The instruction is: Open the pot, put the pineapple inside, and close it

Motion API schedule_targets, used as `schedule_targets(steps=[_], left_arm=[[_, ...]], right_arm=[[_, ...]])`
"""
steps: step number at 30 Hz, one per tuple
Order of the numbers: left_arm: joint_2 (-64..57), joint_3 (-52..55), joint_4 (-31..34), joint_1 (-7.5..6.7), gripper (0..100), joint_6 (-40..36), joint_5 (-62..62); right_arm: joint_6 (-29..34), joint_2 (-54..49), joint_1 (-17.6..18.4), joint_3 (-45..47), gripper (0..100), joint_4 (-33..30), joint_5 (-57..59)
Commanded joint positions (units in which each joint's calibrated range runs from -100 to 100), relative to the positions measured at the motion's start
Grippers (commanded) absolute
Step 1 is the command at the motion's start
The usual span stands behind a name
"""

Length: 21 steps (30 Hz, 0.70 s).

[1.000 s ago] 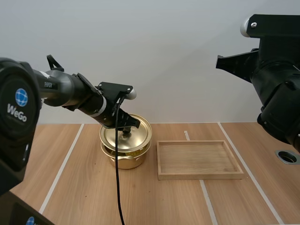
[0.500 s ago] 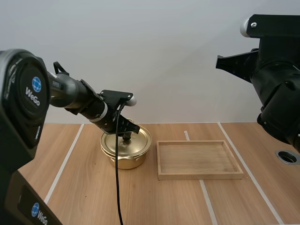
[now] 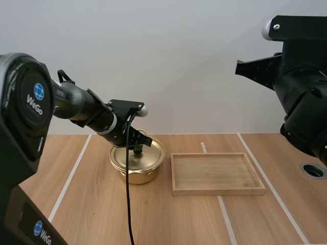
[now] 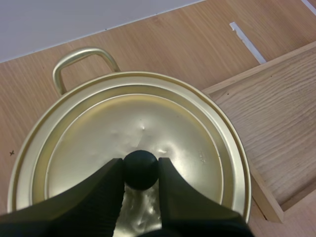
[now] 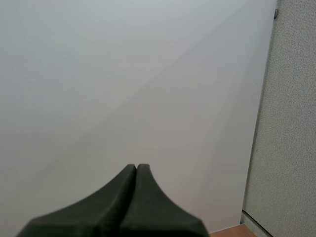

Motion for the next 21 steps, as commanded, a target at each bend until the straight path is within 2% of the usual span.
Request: schedule_targets(steps=[1, 7, 8, 9, 11, 13, 14, 21], left_arm=[[0.59, 1.02, 0.55, -0.01, 0, 0.80, 1.14], [0.59, 1.02, 1.03, -0.01, 1, 0.62, 1.52], [0.59, 1.02, 1.03, -0.01, 5, 0.62, 1.52], [0.59, 1.02, 1.45, -0.01, 14, 0.62, 1.65], [0.59, 1.02, 1.88, -0.01, 40, 0.82, 2.09], [0.59, 1.02, 2.33, -0.01, 86, 0.82, 4.04], [0.59, 1.02, 2.11, -0.01, 100, 0.45, 4.56], [0.59, 1.02, 1.28, -0.10, 100, -1.54, 4.04]], right_arm=[[-0.36, -0.61, -0.22, 0.06, 0, 0.23, -0.01], [-0.36, -0.61, -0.22, 0.06, 0, 0.23, -0.01], [-0.36, -0.61, -0.22, 0.06, 0, 0.23, -0.01], [-0.36, -0.61, -0.22, 0.06, 0, 0.23, -0.01], [-0.36, -0.61, -0.22, 0.06, 0, 0.23, -0.01], [-0.36, -0.61, -0.22, 0.06, 0, 0.23, -0.01], [-0.36, -0.61, -0.22, 0.06, 0, 0.23, -0.01], [-0.36, -0.61, -0.22, 0.06, 0, 0.23, 0.00]])
